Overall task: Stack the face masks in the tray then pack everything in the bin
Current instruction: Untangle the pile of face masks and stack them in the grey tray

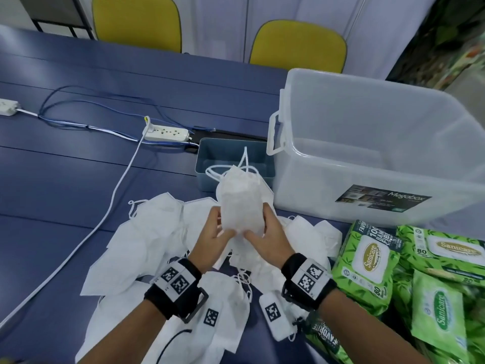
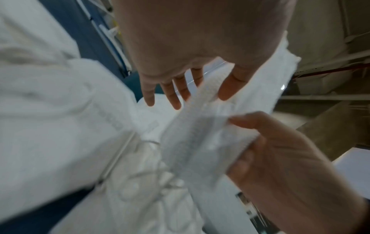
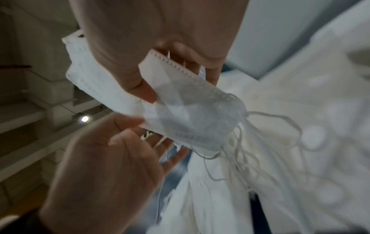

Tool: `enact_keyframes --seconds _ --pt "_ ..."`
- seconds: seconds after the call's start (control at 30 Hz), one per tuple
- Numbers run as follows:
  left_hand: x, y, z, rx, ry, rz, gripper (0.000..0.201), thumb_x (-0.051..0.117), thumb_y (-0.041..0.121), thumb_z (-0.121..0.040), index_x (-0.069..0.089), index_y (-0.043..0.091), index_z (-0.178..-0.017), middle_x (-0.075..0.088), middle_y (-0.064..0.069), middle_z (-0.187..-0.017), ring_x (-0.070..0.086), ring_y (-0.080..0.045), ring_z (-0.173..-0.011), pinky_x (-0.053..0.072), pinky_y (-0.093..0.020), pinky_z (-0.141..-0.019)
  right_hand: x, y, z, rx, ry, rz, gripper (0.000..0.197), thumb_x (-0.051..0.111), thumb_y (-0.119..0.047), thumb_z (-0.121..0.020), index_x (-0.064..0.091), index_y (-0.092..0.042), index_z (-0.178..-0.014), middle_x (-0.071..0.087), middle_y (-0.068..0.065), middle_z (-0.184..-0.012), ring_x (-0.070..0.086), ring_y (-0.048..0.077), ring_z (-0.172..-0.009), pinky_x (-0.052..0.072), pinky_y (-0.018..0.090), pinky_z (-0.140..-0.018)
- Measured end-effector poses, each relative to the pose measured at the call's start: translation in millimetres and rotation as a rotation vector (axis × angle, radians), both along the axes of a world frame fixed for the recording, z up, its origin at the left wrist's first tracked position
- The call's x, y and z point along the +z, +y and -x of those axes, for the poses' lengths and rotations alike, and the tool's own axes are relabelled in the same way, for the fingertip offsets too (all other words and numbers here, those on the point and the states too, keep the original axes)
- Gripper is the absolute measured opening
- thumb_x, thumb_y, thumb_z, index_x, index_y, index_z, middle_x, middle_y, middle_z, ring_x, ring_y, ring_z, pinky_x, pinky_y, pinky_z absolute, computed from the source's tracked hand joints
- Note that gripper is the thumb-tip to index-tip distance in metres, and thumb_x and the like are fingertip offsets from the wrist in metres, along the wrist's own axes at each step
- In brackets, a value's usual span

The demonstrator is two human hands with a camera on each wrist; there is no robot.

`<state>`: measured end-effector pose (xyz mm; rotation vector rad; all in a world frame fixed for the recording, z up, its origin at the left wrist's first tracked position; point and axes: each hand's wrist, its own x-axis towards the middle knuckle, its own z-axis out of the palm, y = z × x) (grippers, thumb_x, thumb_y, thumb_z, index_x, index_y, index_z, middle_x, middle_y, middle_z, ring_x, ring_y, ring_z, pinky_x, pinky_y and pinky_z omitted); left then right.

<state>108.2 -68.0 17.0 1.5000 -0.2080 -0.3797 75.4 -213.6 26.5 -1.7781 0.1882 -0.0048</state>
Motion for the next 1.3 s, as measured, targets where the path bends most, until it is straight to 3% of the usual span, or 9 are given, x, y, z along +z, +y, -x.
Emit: enact_keyframes --seconds 0.23,0.43,0.53,0.63,0.77,0.87,0.97,1.13,1.3 --pt "-17 -5 -64 0.273 -0.046 -0.428 0.072 0.075 0.020 -0.072 0.039 0.005 -0.131 0.044 -0.009 -0.128 0.046 -0.024 -0.118 0.038 -0.038 -0.104 76 -41 -9 -0.203 -0.257 -0.009 0.038 0.058 -0.009 -0.066 0.049 -0.022 -0.101 0.060 -0.007 -0.093 0.058 -0.011 -0.074 0.047 0.009 -0.066" --pt "-42 -24 -83 0.225 0.122 -0.431 0.071 0.086 0.017 -0.066 0.043 0.006 -0.123 0.058 -0.007 -0.112 0.053 -0.022 -0.106 0.043 -0.032 -0.095 84 -61 7 -0.216 -0.273 0.059 0.043 0.061 -0.005 -0.068 0.049 -0.032 -0.099 0.060 -0.009 -0.097 0.060 -0.010 -0.079 0.049 0.010 -0.067" --pt "-44 -28 -85 0.109 0.109 -0.401 0.042 0.083 0.017 -0.070 0.058 0.012 -0.104 0.058 -0.001 -0.092 0.051 -0.016 -0.083 0.041 -0.018 -0.075 79 -65 13 -0.211 -0.263 0.063 0.047 0.063 0.007 -0.074 0.050 -0.030 -0.099 0.061 -0.007 -0.096 0.061 -0.007 -0.079 0.049 0.011 -0.067" --pt "-32 -27 -79 -0.035 -0.057 -0.444 0.023 0.078 0.017 -0.076 0.056 0.016 -0.082 0.046 0.007 -0.070 0.040 -0.008 -0.063 0.032 -0.010 -0.059 80 -65 14 -0.220 -0.272 0.051 0.045 0.062 0.003 -0.071 0.050 -0.029 -0.099 0.060 -0.007 -0.095 0.061 -0.009 -0.078 0.048 0.009 -0.065" --pt "-15 -14 -56 -0.214 -0.393 -0.521 0.015 0.075 0.013 -0.076 0.068 0.021 -0.086 0.054 0.009 -0.091 0.042 -0.010 -0.086 0.032 -0.015 -0.079 93 -67 10 -0.220 -0.311 0.073 0.044 0.058 -0.005 -0.066 0.049 -0.029 -0.102 0.060 -0.009 -0.098 0.061 -0.010 -0.082 0.047 0.008 -0.066" --pt "-19 9 -30 -0.328 -0.731 -0.631 0.033 0.071 0.006 -0.067 0.063 0.034 -0.082 0.055 0.012 -0.099 0.040 -0.015 -0.093 0.035 -0.029 -0.084 108 -71 5 -0.216 -0.358 0.089 0.044 0.058 -0.004 -0.066 0.048 -0.024 -0.105 0.059 -0.010 -0.099 0.061 -0.010 -0.084 0.047 0.008 -0.069" --pt "-26 32 -6 -0.397 -0.889 -0.781 0.046 0.065 0.003 -0.057 0.062 0.035 -0.090 0.058 0.012 -0.099 0.040 -0.013 -0.090 0.027 -0.025 -0.074 117 -75 1 -0.216 -0.391 0.110 0.043 0.058 -0.004 -0.067 0.048 -0.020 -0.105 0.058 -0.011 -0.098 0.060 -0.011 -0.083 0.047 0.008 -0.070" --pt "-45 52 -1 -0.431 -0.767 -0.823 0.057 0.047 -0.004 -0.058 0.068 0.029 -0.100 0.065 0.010 -0.094 0.044 -0.007 -0.084 0.041 -0.022 -0.070 115 -74 -7 -0.230 -0.386 0.145 0.039 0.057 -0.005 -0.067 0.048 -0.009 -0.105 0.057 -0.007 -0.091 0.056 -0.009 -0.076 0.045 0.009 -0.067" --pt "-28 15 -37 -0.069 -0.501 -0.586 0.045 0.047 -0.003 -0.076 0.062 0.014 -0.114 0.059 -0.002 -0.105 0.052 -0.017 -0.093 0.039 -0.025 -0.088 116 -66 -12 -0.229 -0.390 0.136 0.035 0.058 -0.006 -0.067 0.049 -0.013 -0.101 0.057 -0.008 -0.089 0.056 -0.006 -0.074 0.046 0.012 -0.066"
